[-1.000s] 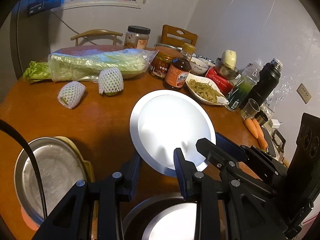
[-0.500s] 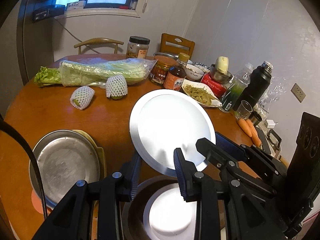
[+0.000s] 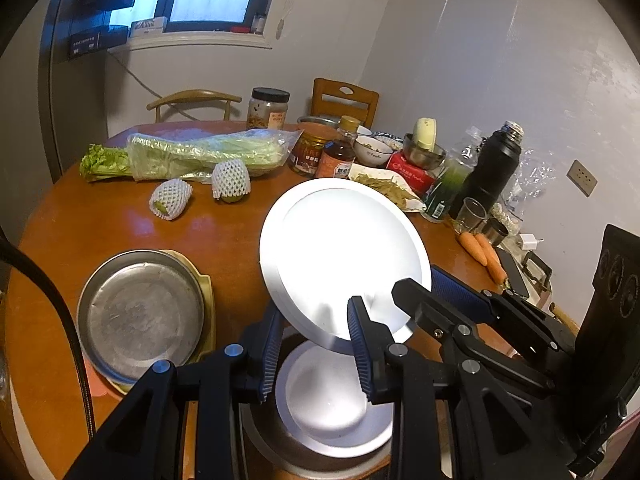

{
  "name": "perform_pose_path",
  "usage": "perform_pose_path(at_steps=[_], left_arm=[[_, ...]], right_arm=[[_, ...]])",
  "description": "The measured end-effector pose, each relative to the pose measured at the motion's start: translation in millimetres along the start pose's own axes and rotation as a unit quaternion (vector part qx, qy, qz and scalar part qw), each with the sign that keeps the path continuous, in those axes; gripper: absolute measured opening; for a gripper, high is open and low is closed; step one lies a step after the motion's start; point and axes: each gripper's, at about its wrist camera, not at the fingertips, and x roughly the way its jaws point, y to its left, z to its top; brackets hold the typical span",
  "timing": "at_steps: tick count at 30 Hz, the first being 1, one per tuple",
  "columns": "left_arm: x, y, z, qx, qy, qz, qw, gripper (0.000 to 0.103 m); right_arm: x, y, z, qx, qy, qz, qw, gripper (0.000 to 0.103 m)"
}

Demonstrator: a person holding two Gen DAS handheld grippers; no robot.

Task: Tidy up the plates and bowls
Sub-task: 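Lower the held red cup bowl into the steel bowl with the left gripper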

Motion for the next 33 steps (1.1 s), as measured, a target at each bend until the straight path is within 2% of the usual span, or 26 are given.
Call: perform_pose_path(at_steps=[6, 21, 33], left_arm=[[-12.8, -8.5, -6.7, 0.008, -0.003, 0.001, 1.0, 0.033], [-23.4, -20.5, -29.5, 0.015, 0.017, -0.004, 0.9997, 0.033], [-16.4, -19.6, -46.5, 0.015, 0.04, 0.006, 0.9991, 0.033]], right_arm=[[-15.0, 1.9, -3.9, 0.0, -0.004, 0.0, 1.0, 0.03], [-42.5, 7.3, -22.9, -0.004, 0.0, -0.002, 1.0, 0.03], [-43.1, 11.3, -41.0, -0.008, 0.023, 0.001, 1.0, 0.03]])
